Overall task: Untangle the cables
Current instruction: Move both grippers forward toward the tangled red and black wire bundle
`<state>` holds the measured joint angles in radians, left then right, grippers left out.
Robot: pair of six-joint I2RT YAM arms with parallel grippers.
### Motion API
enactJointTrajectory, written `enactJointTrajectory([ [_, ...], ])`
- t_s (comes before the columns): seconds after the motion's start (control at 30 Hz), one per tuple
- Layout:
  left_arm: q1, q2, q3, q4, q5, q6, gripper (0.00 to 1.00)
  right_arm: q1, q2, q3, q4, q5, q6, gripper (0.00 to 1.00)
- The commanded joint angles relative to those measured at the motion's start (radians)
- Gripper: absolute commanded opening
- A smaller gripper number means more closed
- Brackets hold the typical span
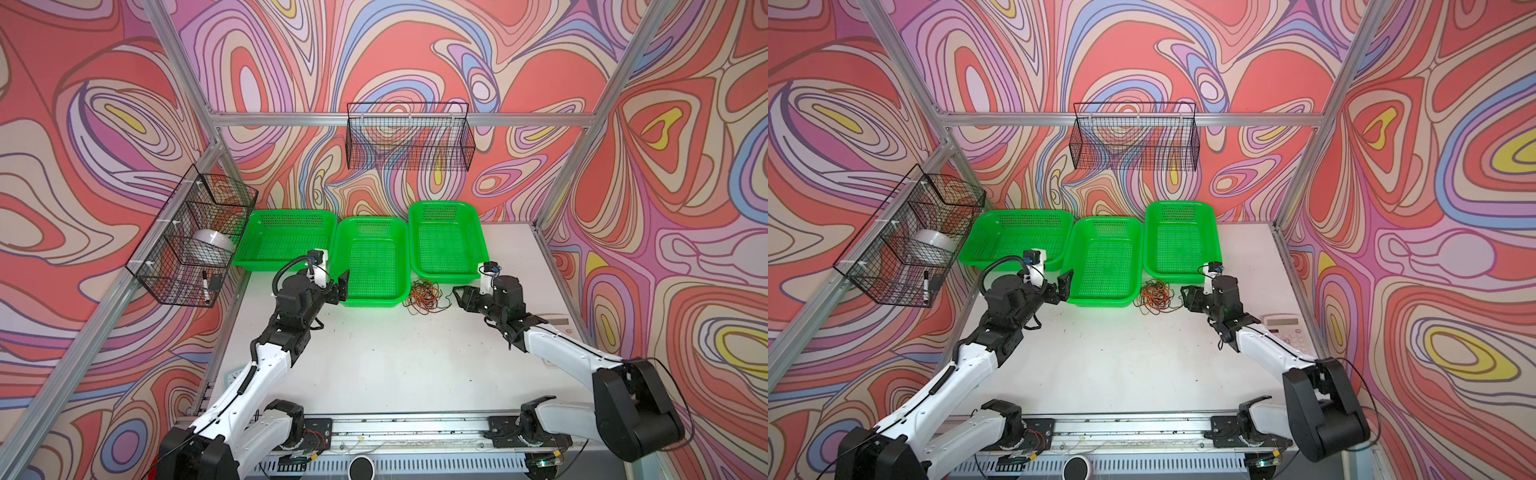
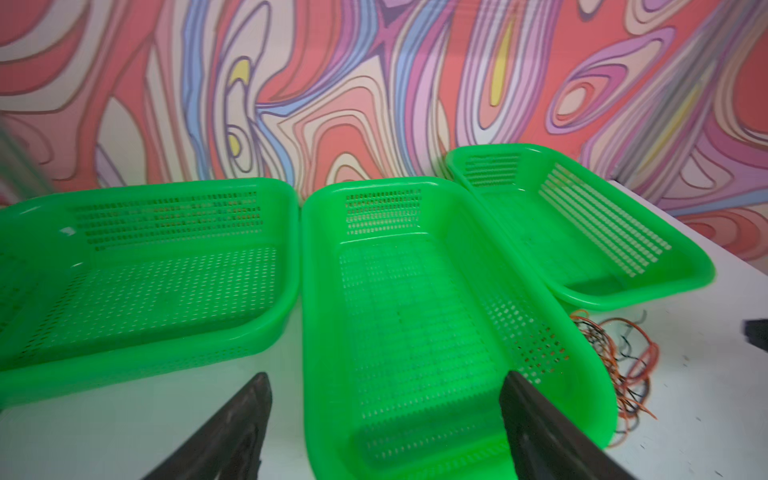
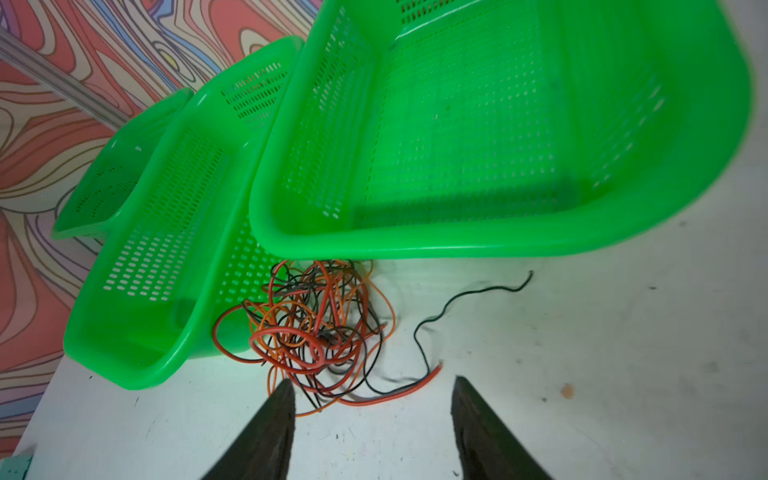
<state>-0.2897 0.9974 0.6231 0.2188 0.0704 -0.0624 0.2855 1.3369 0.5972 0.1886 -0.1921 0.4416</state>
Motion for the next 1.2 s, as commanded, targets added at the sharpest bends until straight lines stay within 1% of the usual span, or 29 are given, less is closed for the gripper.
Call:
enactJointTrajectory([
  [0.0, -0.078, 0.014, 0.030, -0.058, -0.010, 0.058, 0.88, 0.026, 0.090, 0.066, -0.010, -0.014, 0.045, 0.56],
  [0.17, -0.183, 0.041, 0.040, -0.051, -0.039, 0.101, 0.88, 0.074, 0.202, 0.146, -0.008, -0.048, 0.042, 0.53],
  [0.23, -0.218, 0.055, 0.047, -0.050, -0.040, 0.120, 0.88, 0.095, 0.231, 0.168, -0.012, -0.047, 0.036, 0.52],
  [0.37, -0.276, 0.091, 0.061, -0.043, -0.032, 0.136, 0.88, 0.100, 0.271, 0.190, -0.011, -0.032, 0.057, 0.51],
  [0.47, -0.327, 0.139, 0.081, -0.041, -0.044, 0.179, 0.88, 0.105, 0.309, 0.219, -0.015, -0.038, 0.074, 0.45],
  [0.6, -0.379, 0.204, 0.117, -0.033, -0.051, 0.211, 0.88, 0.129, 0.350, 0.250, -0.041, -0.061, 0.075, 0.32],
  [0.7, -0.396, 0.236, 0.126, -0.007, -0.043, 0.215, 0.88, 0.157, 0.345, 0.233, -0.043, -0.051, 0.066, 0.20],
  [0.9, -0.418, 0.281, 0.129, 0.041, -0.016, 0.209, 0.88, 0.183, 0.295, 0.162, -0.040, -0.046, 0.062, 0.00],
  [1.03, -0.438, 0.308, 0.139, 0.056, -0.008, 0.211, 0.88, 0.191, 0.252, 0.130, -0.067, -0.078, 0.057, 0.00],
  [1.17, -0.464, 0.332, 0.147, 0.065, -0.005, 0.214, 0.88, 0.221, 0.207, 0.104, -0.113, -0.106, 0.053, 0.00],
])
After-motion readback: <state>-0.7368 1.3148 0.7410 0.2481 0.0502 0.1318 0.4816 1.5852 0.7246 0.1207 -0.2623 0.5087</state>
